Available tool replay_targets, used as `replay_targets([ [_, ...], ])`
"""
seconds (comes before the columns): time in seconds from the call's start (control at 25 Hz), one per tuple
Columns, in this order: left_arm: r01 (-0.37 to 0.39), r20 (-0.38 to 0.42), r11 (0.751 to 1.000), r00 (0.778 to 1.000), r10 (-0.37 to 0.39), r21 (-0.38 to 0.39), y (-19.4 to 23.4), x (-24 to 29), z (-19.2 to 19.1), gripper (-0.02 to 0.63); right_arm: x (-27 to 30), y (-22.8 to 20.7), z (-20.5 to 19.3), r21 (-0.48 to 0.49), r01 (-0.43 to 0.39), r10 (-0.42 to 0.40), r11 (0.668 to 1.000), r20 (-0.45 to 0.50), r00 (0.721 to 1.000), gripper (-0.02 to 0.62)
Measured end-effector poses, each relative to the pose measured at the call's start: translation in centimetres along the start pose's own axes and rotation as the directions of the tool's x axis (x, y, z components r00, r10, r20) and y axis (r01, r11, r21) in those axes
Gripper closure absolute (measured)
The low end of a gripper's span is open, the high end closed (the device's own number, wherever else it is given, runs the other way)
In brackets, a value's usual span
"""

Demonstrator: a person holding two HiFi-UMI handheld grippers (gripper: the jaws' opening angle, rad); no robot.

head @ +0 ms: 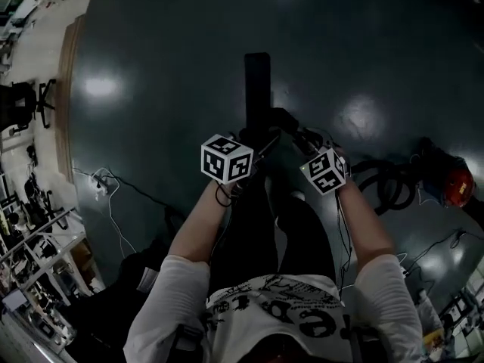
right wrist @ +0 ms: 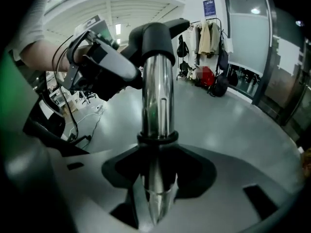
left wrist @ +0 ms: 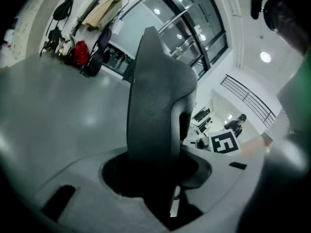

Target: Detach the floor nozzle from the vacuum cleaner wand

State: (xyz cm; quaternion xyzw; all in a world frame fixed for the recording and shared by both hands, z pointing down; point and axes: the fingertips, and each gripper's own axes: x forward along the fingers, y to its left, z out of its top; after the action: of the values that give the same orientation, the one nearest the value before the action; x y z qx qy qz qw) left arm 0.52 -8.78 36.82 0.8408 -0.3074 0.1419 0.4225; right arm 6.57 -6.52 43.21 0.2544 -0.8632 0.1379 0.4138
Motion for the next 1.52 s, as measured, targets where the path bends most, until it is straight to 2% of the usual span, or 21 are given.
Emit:
replay_targets([
  [0.08,0.028,0.008,0.999,1.000,-0.028,0.040,-5.9,-2.9,3.4,0.460,-5.7,0.4,3.1,0.000,0.003,-0.003,1.000,0.000,1.000,0.413],
  [0.2,0.054,0.014,0.996,0.998,-0.055,0.076,-14.7,-7.4,6.5,0.471,-14.1,2.8,6.3,0.021,-0.011,0.010,1.000,0.015,1.000,0.413],
  [0.36,0.069,0.044,0.980,0.996,-0.078,0.188,-25.1,-11.2,10.2,0.472,-24.4,3.7,9.2,0.029,0.034,-0.036,0.999,0.076,0.996,0.413],
  [0.56,0.039,0.120,0.949,0.990,-0.080,0.314,-32.7,-15.0,11.6,0.472,-31.9,5.6,11.0,-0.001,0.103,-0.102,0.995,0.162,0.981,0.413],
  [0.72,-0.024,0.163,0.921,0.986,-0.043,0.388,-35.9,-16.3,10.6,0.472,-34.7,7.2,10.3,0.003,0.133,-0.131,0.991,0.198,0.971,0.413],
  [0.92,-0.028,0.140,0.894,0.989,-0.040,0.448,-38.4,-17.4,9.1,0.472,-36.4,9.2,9.5,0.042,0.164,-0.169,0.986,0.217,0.961,0.413],
  [1.04,-0.058,0.166,0.886,0.986,-0.022,0.461,-39.7,-18.1,9.2,0.472,-37.2,9.4,9.5,0.060,0.188,-0.197,0.980,0.230,0.953,0.413],
  [1.16,-0.005,0.251,0.920,0.963,-0.102,0.392,-43.2,-19.9,11.0,0.478,-37.6,9.2,7.7,0.093,0.205,-0.220,0.974,0.206,0.953,0.413],
  [1.24,0.011,0.289,0.923,0.948,-0.131,0.385,-44.7,-21.1,12.3,0.479,-37.8,9.3,6.1,0.099,0.208,-0.224,0.973,0.186,0.957,0.413],
  [1.32,-0.009,0.313,0.919,0.942,-0.125,0.394,-44.5,-21.5,12.7,0.479,-37.5,9.6,4.8,0.090,0.206,-0.219,0.974,0.169,0.961,0.413],
  [1.36,-0.015,0.321,0.925,0.940,-0.117,0.381,-43.9,-21.4,12.5,0.479,-37.3,9.6,4.2,0.084,0.203,-0.215,0.976,0.162,0.963,0.413],
  [1.52,-0.038,0.322,0.963,0.945,-0.052,0.267,-39.5,-20.2,10.0,0.478,-35.7,9.2,2.5,0.082,0.179,-0.188,0.980,0.130,0.973,0.413],
])
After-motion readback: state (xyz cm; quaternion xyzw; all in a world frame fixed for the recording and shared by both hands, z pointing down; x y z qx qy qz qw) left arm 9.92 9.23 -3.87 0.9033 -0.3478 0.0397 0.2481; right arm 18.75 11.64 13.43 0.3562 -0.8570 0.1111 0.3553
